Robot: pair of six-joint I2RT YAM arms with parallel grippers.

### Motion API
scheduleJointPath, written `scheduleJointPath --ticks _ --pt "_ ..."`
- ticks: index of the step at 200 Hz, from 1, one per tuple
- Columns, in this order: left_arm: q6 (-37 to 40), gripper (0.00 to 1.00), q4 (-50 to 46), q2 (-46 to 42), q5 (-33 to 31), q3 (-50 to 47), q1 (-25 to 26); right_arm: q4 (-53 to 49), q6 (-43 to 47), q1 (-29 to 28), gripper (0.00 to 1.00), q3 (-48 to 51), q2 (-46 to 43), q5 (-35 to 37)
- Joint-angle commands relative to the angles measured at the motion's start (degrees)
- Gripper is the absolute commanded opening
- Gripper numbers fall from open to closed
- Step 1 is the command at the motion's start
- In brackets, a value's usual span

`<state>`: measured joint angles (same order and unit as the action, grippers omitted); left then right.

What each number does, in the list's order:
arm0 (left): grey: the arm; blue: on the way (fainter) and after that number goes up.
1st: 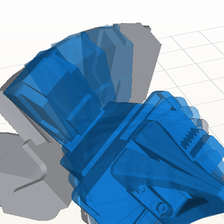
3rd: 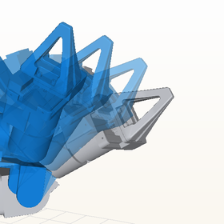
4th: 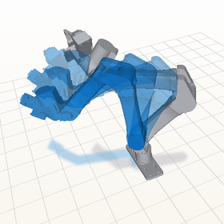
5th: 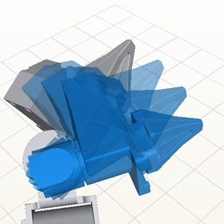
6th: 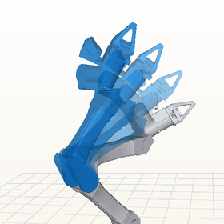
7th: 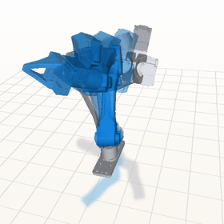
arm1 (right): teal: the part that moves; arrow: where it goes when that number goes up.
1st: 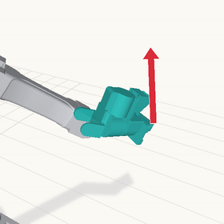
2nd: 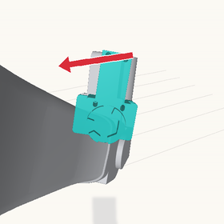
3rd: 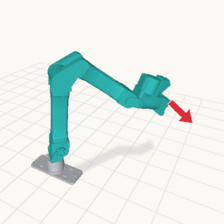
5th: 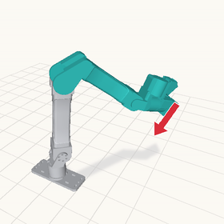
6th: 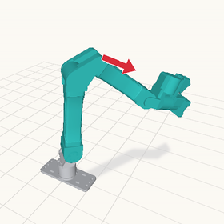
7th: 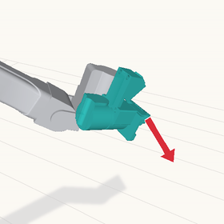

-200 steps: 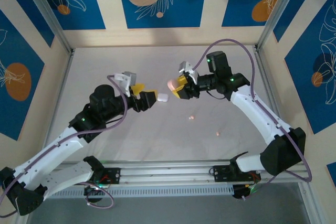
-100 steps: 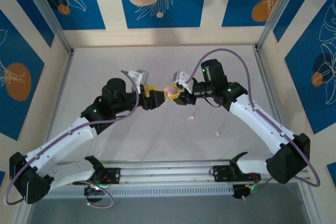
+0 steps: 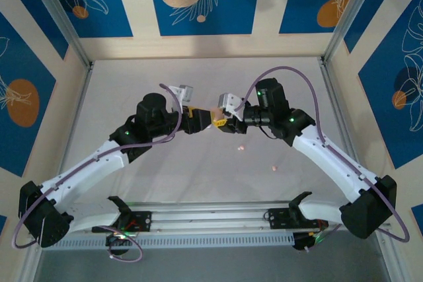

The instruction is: Insert the wireless bluetooth earbuds into the charging case

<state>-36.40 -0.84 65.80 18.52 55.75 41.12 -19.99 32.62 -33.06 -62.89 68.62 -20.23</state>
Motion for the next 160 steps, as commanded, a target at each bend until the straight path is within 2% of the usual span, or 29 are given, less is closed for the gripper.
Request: scheduleJointPath --ticks 1,23,36,65,93,118,141,160 --pt "-2.5 0.55 1.7 0.8 0.7 1.3 -0.1 1.1 2.2 -1.3 0.39 0.7 -1.9 0.6" --pt "-3.6 0.54 1.7 2.0 2.2 1.8 0.1 1.4 3.2 -2.7 0.39 0.6 -2.2 3.4" --pt "-3.8 0.50 1.5 2.4 2.5 2.0 0.1 2.2 3.3 -3.4 0.39 0.7 -2.3 4.9" --pt "-4.0 0.35 0.7 2.2 1.6 2.0 0.2 4.1 3.6 -4.2 0.40 1.3 -3.4 6.9" --pt "-6.5 0.21 2.2 1.0 0.5 1.0 0.2 8.1 3.6 -4.2 0.46 4.0 -5.1 10.3" --pt "-12.0 0.18 5.9 -0.3 0.3 -0.9 0.1 14.6 2.2 -3.5 0.56 9.0 -8.5 7.5" --pt "-17.3 0.17 11.9 -0.8 2.0 -3.0 0.1 18.6 4.9 -1.8 0.58 13.7 -10.8 2.8" --pt "-19.0 0.17 13.6 -0.6 3.5 -3.1 0.1 19.1 2.4 0.8 0.59 14.2 -11.1 -1.9"
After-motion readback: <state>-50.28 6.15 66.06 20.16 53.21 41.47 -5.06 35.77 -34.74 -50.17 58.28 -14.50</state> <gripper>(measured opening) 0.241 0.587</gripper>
